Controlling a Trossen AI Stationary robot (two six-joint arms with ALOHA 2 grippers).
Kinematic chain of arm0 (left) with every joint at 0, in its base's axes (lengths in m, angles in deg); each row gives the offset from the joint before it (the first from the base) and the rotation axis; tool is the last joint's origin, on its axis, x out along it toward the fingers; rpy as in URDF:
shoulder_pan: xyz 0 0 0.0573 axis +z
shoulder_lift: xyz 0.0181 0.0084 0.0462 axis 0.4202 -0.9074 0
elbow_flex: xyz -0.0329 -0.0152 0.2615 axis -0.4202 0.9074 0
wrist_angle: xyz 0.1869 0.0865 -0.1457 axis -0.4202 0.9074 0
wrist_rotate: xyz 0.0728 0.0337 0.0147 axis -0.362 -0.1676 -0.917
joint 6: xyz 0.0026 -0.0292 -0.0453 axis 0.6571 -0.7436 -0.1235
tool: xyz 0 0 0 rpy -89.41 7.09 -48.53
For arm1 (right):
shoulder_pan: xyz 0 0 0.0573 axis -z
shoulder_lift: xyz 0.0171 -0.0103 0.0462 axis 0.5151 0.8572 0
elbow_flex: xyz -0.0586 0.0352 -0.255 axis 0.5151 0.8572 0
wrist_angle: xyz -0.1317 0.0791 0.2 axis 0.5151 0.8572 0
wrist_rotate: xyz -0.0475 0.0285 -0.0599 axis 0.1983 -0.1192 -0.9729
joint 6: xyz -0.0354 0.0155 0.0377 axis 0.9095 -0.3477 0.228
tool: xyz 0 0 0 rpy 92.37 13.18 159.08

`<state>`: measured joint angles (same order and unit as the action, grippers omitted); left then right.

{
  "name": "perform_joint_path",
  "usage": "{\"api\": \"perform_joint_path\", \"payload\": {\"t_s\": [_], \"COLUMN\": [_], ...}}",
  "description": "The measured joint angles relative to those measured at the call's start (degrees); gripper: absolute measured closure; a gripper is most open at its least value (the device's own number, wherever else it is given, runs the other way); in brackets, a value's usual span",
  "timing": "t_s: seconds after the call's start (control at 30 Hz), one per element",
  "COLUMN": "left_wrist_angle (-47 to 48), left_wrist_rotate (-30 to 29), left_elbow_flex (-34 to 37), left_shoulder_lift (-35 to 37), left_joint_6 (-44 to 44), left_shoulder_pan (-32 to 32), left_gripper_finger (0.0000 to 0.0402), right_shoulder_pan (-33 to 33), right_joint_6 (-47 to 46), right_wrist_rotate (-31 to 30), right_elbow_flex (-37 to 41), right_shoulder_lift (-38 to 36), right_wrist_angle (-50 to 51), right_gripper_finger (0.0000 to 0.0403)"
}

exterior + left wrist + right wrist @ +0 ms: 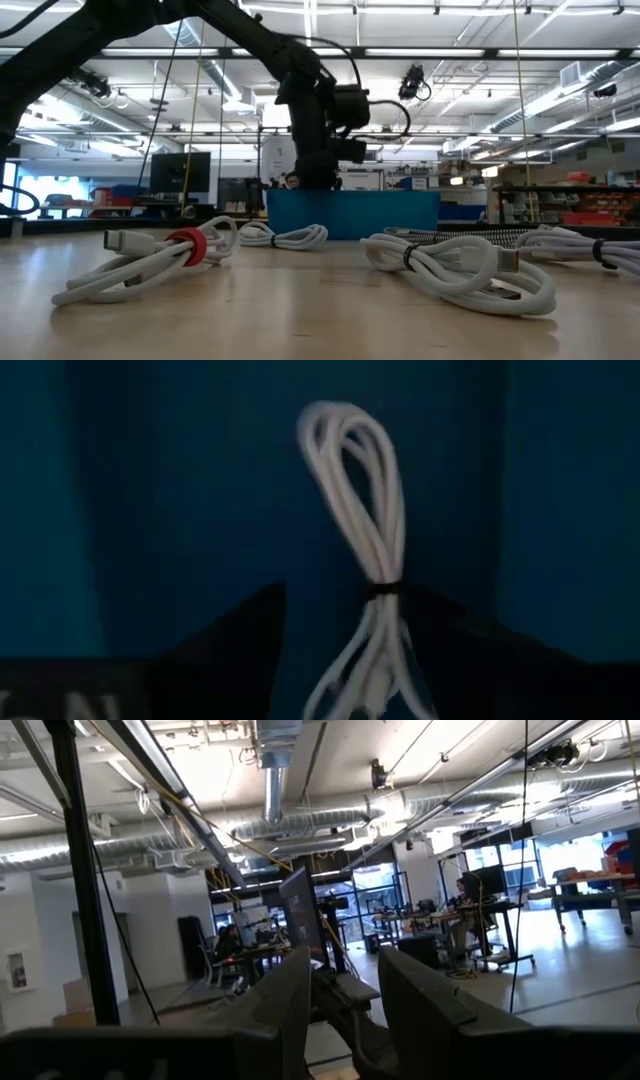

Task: Pick and place USB-C Cables
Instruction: Put the white charger cable into the blue bin, then put the gray charger cable into the blue bin

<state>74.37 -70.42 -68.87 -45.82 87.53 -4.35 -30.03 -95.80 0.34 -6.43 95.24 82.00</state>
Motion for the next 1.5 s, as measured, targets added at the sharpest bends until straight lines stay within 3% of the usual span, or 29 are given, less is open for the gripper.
{"api": "perform_joint_path", "payload": {"t_s": [0.23, 0.43, 0.57, 0.87, 1.17, 1.4, 1.5], "left_wrist_angle": [14.5, 29.0, 30.7, 35.9, 37.0, 39.0, 39.6], "left_wrist_rotate": [-0.6, 7.0, 9.7, 8.9, -2.6, -7.3, -7.3], "left_elbow_flex": [-18.8, -33.3, -29.8, -29.7, -29.6, -26.6, -23.5], "left_shoulder_lift": [0.2, 0.6, 4.5, 4.6, 4.5, 4.6, 4.3], "left_joint_6": [-3.1, -7.2, -8.4, -11.4, -16.0, -23.6, -27.2], "left_shoulder_pan": [0.7, -1.6, -5.3, -16.6, -26.0, -30.1, -30.9], "left_gripper_finger": [0.0195, 0.0205, 0.0206, 0.0218, 0.0219, 0.0219, 0.0219], "right_shoulder_pan": [0.0, 0.0, 0.0, 0.0, 0.0, 0.0, 0.0], "right_joint_6": [0.0, 0.0, 0.0, 0.3, 0.1, -0.5, -6.0], "right_wrist_rotate": [0.2, 0.2, 0.2, 2.2, 6.7, 11.0, 13.7], "right_elbow_flex": [0.0, 0.0, 0.0, 0.0, 0.0, 0.0, 0.0], "right_shoulder_lift": [0.0, 0.0, 0.0, 0.0, 0.0, 0.0, -0.1], "right_wrist_angle": [0.1, 1.0, 1.5, 2.0, 2.5, 2.6, 7.7], "right_gripper_finger": [0.0276, 0.0276, 0.0276, 0.0276, 0.0276, 0.0276, 0.0276]}}
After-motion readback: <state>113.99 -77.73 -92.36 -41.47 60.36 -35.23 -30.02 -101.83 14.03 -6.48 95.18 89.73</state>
